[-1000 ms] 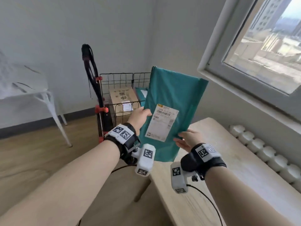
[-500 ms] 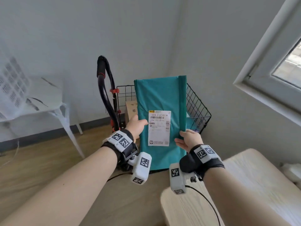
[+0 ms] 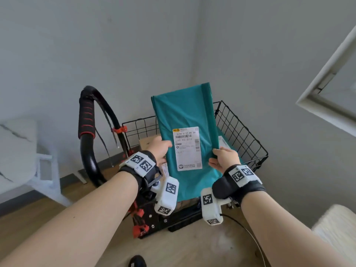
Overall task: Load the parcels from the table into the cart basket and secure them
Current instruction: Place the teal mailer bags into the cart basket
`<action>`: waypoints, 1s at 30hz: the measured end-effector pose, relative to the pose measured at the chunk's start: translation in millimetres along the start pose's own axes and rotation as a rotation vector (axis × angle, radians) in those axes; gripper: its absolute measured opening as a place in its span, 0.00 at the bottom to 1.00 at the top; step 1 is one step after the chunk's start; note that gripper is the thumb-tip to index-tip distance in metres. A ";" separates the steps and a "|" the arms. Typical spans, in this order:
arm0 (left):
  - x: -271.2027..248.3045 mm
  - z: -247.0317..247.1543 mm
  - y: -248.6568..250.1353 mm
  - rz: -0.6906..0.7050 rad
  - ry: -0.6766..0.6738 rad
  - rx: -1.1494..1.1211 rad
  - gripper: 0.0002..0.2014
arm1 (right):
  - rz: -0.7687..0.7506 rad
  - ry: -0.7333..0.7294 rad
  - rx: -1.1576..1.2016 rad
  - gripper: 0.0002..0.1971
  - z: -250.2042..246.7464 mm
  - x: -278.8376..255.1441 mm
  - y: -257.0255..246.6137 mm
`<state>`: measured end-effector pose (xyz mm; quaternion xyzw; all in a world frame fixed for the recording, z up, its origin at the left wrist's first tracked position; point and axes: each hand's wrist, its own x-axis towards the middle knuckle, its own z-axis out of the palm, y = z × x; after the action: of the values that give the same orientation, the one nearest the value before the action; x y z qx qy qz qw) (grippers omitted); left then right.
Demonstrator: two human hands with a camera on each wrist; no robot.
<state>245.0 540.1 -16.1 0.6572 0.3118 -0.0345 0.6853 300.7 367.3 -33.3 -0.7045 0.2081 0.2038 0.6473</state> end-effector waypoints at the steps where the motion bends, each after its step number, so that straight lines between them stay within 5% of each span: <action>1: 15.5 -3.4 7.4 -0.004 -0.015 0.011 0.12 | 0.011 0.020 0.012 0.07 8.1 10.0 -7.2; 9: 127.5 -20.8 62.1 -0.002 -0.127 0.121 0.14 | -0.034 0.199 0.131 0.14 55.9 80.5 -58.8; 13: 163.6 3.7 80.3 0.041 -0.156 0.127 0.06 | -0.083 0.293 0.174 0.14 45.6 114.1 -84.2; 19: 223.6 39.4 98.5 0.061 -0.139 0.175 0.12 | -0.115 0.357 -0.038 0.10 26.4 194.4 -99.6; 26: 302.5 68.9 72.1 -0.133 -0.030 0.168 0.14 | 0.110 0.216 -0.240 0.08 8.8 302.6 -72.3; 30: 330.4 95.8 36.6 -0.273 0.002 0.161 0.09 | 0.231 0.044 -0.326 0.16 5.6 357.1 -38.6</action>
<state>563.7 576.5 -145.7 0.6615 0.3952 -0.1516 0.6190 618.7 365.3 -200.4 -0.7757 0.2659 0.2922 0.4921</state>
